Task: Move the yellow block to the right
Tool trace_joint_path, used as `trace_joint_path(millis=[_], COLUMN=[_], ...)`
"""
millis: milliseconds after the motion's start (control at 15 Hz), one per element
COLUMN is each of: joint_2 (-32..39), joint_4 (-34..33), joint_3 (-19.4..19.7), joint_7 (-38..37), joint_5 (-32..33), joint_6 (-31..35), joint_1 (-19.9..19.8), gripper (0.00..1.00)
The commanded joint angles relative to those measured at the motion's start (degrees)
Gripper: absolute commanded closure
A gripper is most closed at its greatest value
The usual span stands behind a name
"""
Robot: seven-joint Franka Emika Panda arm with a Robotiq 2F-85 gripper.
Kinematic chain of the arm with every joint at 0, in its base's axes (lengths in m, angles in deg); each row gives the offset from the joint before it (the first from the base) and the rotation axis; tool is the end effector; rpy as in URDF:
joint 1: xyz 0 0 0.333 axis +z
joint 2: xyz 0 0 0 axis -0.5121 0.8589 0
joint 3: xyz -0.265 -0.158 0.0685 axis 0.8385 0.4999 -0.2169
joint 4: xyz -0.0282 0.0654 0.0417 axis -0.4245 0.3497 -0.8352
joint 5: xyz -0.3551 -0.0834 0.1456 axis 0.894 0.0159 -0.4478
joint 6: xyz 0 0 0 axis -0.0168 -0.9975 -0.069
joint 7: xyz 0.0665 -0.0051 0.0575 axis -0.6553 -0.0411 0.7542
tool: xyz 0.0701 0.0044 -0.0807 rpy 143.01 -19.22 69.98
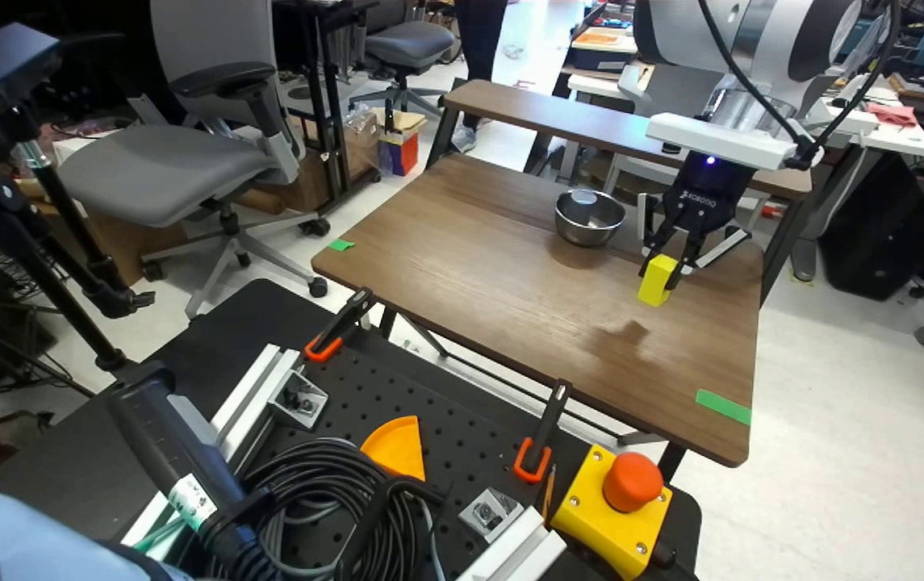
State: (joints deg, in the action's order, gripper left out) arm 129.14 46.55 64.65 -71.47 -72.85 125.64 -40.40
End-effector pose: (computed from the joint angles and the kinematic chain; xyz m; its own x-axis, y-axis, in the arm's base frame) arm 0.6583 -0.1706 0.1512 0.8410 -0.3295 -0.4290 -0.3033 -0.9439 0.1305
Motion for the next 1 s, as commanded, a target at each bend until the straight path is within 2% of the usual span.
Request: trace_joint_path(millis=[0,133,200,267,333,600,733,800,933], joint_2=[6.37,8.53,9.48,10.26,10.87,10.18,3.84,0.82,-4.8], joint_4=[-9.11,-11.86,-13.07,-14.13,-15.07,-15.31,-8.36,-5.09,0.15], joint_3=[0.62,0.77,0.69,0.66,0.63,0.02,-1.69,-2.17,-3.02], joint_7=[-4.29,-6.0,-6.51,-6.94,-7.36,-6.69,-3.65,-2.11,-0.12], joint_5=[-1.45,-1.39,-1.46,-1.47,-1.55,-1.84,-1.63,-1.44,-1.06], joint_6=[-3.29,-3.66,-3.91,-4.15,-4.39,-4.41,-1.22,-0.07,-3.21], joint_1=[0.38,0.46,0.39,0.36,0.29,0.21,0.28,0.63,1.38], gripper=[0.91,0.91,0.85,0.41,0.4,0.12,0.01,0.0,0.0])
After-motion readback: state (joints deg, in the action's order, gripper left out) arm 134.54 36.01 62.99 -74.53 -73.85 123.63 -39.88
